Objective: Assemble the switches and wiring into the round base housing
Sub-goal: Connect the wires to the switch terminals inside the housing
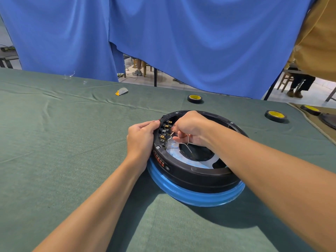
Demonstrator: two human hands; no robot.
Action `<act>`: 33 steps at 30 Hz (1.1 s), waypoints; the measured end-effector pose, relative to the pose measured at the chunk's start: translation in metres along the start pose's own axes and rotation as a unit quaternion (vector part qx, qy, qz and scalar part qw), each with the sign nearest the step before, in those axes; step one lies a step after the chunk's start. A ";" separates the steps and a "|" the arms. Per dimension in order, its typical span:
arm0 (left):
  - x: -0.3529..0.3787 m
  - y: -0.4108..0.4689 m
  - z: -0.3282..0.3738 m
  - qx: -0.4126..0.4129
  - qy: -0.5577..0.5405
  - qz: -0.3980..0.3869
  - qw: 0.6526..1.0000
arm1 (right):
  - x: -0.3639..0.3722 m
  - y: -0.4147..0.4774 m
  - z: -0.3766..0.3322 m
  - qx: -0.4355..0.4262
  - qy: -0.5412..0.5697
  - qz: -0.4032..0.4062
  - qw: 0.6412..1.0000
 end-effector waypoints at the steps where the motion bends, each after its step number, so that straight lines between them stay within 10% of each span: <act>1: 0.000 0.001 0.000 -0.001 0.000 -0.001 1.000 | 0.000 0.000 0.000 -0.002 -0.004 0.006 1.000; 16: 0.000 0.003 -0.005 -0.004 -0.007 -0.010 1.000 | -0.005 -0.001 -0.003 -0.034 -0.070 0.027 0.997; 21: 0.001 0.002 -0.005 -0.003 -0.017 -0.006 1.000 | -0.009 -0.005 -0.017 -0.142 -0.295 0.100 0.939; 33: 0.001 0.001 0.000 0.018 -0.006 -0.011 1.000 | -0.002 -0.043 -0.034 -0.260 -0.405 0.051 0.875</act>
Point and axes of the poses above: each hand's wrist, its own y-axis towards the middle knuckle, its own x-axis out of the palm, z = x × y, the point moved 8 cm from there along y, towards the middle knuckle, and after that the axes turned 4 degrees about -y, right-handed, at the moved point
